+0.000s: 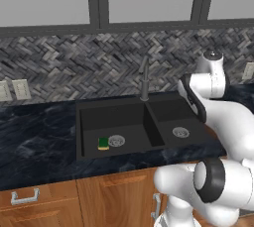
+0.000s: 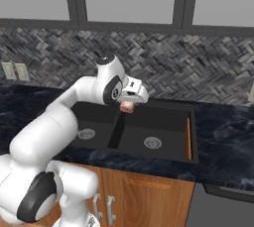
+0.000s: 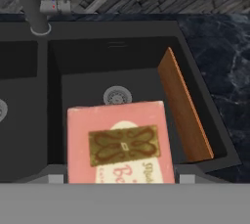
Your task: Pick up the bar soap and sponge from the sink, and place them back in the cabinet, and close the cabinet doors.
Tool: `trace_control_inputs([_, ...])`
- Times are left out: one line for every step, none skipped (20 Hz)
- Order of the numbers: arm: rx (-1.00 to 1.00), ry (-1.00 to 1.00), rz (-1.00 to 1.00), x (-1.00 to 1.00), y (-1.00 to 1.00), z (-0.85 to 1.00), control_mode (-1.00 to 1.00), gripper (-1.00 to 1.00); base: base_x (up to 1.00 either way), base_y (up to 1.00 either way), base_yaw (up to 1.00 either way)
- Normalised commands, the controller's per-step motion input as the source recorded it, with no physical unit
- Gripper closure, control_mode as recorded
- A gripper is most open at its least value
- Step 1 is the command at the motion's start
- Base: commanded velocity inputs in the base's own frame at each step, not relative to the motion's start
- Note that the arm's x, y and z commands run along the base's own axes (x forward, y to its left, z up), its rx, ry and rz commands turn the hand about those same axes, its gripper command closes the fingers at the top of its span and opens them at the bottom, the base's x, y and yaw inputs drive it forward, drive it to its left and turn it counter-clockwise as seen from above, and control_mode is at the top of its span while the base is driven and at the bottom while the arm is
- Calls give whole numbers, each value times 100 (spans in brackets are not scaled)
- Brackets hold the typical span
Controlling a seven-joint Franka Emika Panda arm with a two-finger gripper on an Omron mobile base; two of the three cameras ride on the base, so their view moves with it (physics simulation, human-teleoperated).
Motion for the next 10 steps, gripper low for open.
trace_control_inputs([1, -4, 0, -42, 35, 44, -100, 100, 0, 0, 0])
trace_control_inputs([0, -3, 0, -41, 35, 48, -100, 100, 0, 0, 0])
trace_control_inputs([0, -3, 0, -41, 38, 46, -100, 100, 0, 0, 0])
trace_control_inputs([0, -2, 0, -40, 40, 46, -100, 100, 0, 0, 0])
trace_control_inputs([0, -1, 0, -41, 39, 48, -100, 100, 0, 0, 0])
trace_control_inputs([0, 0, 0, -43, 36, 47, -100, 100, 0, 0, 0])
trace_control_inputs([0, 0, 0, -41, 39, 45, -100, 100, 0, 0, 0])
trace_control_inputs([0, 0, 0, -41, 40, 46, -100, 100, 0, 0, 0])
trace_control_inputs([0, 0, 0, -43, 37, 49, -100, 100, 0, 0, 0])
trace_control_inputs([1, 0, 0, -44, 34, 47, -100, 100, 0, 0, 0])
